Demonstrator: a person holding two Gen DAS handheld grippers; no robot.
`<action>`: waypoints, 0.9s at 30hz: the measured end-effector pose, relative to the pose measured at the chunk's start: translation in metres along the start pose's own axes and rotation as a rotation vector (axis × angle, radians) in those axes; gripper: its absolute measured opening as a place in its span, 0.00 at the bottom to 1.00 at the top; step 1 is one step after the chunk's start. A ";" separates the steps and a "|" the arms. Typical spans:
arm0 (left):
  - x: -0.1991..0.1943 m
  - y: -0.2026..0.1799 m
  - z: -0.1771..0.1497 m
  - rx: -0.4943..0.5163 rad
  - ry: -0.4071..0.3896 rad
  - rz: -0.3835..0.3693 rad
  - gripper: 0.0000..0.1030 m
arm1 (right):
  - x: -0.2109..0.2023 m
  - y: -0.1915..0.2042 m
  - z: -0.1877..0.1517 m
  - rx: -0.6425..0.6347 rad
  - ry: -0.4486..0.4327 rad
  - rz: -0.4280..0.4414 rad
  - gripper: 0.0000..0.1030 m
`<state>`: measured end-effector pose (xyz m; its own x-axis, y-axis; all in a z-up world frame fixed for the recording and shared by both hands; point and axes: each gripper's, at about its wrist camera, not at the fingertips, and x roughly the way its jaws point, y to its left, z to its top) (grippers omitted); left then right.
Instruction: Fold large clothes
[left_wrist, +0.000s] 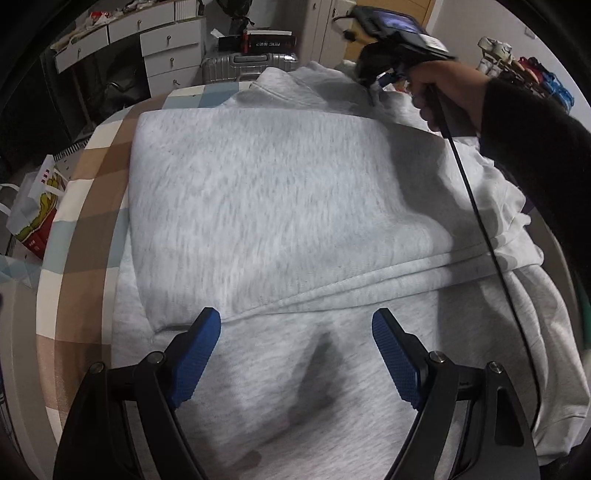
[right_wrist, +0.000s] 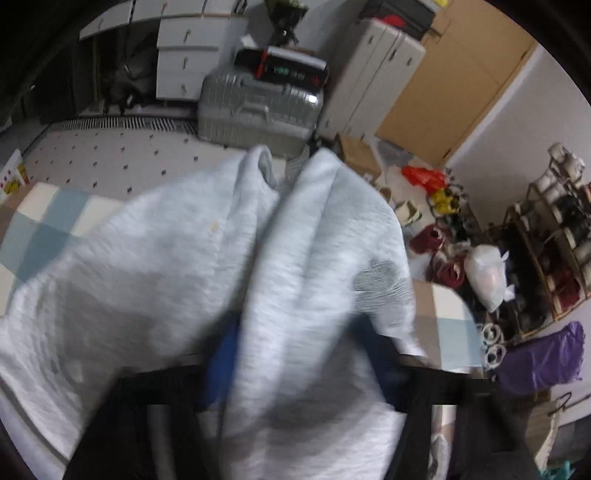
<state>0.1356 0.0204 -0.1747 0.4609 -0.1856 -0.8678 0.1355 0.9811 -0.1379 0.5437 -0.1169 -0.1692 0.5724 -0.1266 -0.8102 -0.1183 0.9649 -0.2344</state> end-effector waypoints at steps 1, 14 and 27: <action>-0.004 0.000 0.000 -0.003 -0.014 0.006 0.78 | -0.006 -0.014 -0.002 0.050 -0.019 0.071 0.12; -0.013 -0.012 -0.002 0.031 -0.083 0.039 0.78 | -0.163 -0.072 -0.150 -0.015 -0.450 0.357 0.07; -0.008 -0.005 0.002 0.019 -0.048 0.055 0.78 | -0.156 -0.066 -0.162 0.013 -0.245 0.368 0.51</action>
<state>0.1334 0.0167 -0.1660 0.5093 -0.1341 -0.8501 0.1253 0.9888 -0.0809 0.3307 -0.1983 -0.1149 0.6695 0.2830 -0.6867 -0.3410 0.9385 0.0544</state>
